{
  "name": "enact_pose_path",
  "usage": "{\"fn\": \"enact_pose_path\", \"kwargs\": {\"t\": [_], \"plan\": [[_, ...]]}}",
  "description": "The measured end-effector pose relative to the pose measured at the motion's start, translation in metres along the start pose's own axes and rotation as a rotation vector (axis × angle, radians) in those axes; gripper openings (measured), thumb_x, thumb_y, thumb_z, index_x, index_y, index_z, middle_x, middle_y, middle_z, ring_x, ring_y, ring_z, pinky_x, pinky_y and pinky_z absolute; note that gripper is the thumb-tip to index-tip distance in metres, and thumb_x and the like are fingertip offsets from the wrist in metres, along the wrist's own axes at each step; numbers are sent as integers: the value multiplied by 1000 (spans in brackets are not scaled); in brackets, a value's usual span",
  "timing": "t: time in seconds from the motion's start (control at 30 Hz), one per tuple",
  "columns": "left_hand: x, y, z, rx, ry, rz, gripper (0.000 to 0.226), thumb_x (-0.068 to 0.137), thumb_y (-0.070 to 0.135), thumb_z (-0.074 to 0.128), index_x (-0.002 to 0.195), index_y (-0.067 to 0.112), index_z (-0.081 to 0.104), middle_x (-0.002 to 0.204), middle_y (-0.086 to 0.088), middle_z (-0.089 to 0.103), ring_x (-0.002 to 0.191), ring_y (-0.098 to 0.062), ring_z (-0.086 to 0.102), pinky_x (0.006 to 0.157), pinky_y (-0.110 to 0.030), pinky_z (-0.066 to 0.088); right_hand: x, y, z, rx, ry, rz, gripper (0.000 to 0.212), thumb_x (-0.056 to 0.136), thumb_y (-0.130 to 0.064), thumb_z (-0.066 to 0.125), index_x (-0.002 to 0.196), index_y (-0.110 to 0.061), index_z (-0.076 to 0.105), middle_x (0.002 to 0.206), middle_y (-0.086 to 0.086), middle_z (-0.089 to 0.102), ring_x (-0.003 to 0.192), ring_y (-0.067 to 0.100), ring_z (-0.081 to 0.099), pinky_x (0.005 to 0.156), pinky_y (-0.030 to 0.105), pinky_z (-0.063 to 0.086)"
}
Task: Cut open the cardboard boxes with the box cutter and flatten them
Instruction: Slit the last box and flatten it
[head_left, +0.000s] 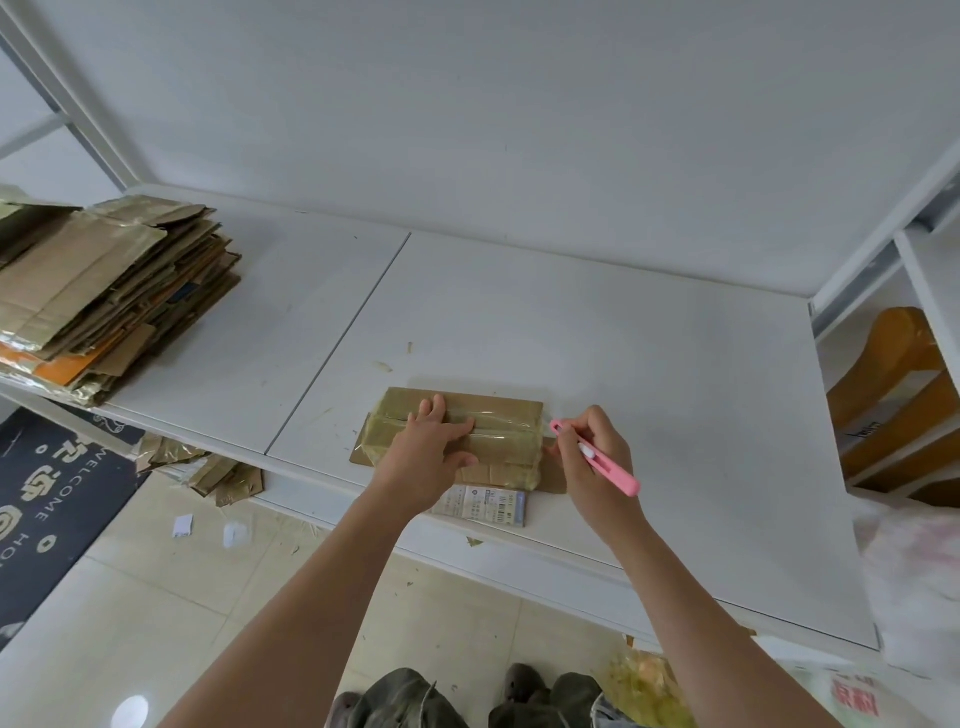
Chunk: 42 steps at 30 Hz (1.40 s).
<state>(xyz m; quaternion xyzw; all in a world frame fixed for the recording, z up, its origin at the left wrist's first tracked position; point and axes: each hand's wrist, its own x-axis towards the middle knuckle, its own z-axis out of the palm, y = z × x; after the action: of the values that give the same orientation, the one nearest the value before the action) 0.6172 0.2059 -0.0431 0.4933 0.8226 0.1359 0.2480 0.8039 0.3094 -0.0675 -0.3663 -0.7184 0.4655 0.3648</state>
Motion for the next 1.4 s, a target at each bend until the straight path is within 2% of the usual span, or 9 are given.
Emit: {"fn": "enact_pose_path", "kwargs": {"t": [0.17,0.33,0.47,0.77,0.93,1.03,1.2,1.27,1.4], "plan": [[-2,3,-1,20,6,4,49,100,29,53,147,23,43,163,-11,9,151,-27,3,120,-41,12,-10,-1,-2,23,-27,14,20,98,-2,51,79,-3,45,72,20,60,69,44,62,60,51,53],[-2,4,-1,27,10,12,49,100,29,54,147,22,43,161,-13,16,149,-27,10,119,-39,12,-25,-1,-6,40,-67,29,21,98,-1,51,79,-7,45,77,2,66,76,26,71,65,56,56],[-2,3,-1,41,10,8,49,99,28,55,147,21,44,162,-14,15,150,-27,7,120,-40,11,-34,-4,-7,30,-122,21,23,98,-3,52,78,-12,45,75,8,62,79,18,71,64,54,56],[-5,4,-2,35,-4,-6,50,98,28,58,146,24,45,164,-11,9,152,-26,2,121,-39,9,-41,-10,-19,2,-213,3,24,99,-23,50,80,-10,44,74,15,61,70,42,62,64,58,52],[-3,5,-19,-90,69,-16,49,81,30,79,127,23,62,146,-4,45,133,-23,45,98,-23,36,-35,-10,-24,120,-122,84,20,98,-4,54,79,-10,51,74,6,66,81,24,71,74,57,58],[7,5,-37,-59,69,-12,84,69,40,86,142,26,47,130,1,38,118,-18,43,94,-25,37,-26,-13,-24,241,10,101,25,99,-2,53,78,-15,52,72,7,64,78,25,68,78,54,60],[31,0,-46,170,-163,-26,108,69,62,76,155,37,16,164,-2,10,151,-24,1,119,-48,-7,-25,-10,-21,277,89,123,22,100,-7,51,80,-14,49,72,8,63,76,25,67,78,52,60],[34,-7,-48,179,-219,-68,105,69,70,70,154,37,19,159,0,23,150,-23,13,118,-51,-14,-25,-10,-19,286,124,134,21,100,-9,52,80,-13,49,72,7,63,76,24,68,77,51,60],[29,-8,-50,310,-62,-226,99,66,88,53,144,30,37,139,-8,40,130,-35,37,111,-49,27,-24,-12,-13,347,190,180,20,100,-8,51,81,-8,49,72,5,60,75,18,66,78,47,61]]}}
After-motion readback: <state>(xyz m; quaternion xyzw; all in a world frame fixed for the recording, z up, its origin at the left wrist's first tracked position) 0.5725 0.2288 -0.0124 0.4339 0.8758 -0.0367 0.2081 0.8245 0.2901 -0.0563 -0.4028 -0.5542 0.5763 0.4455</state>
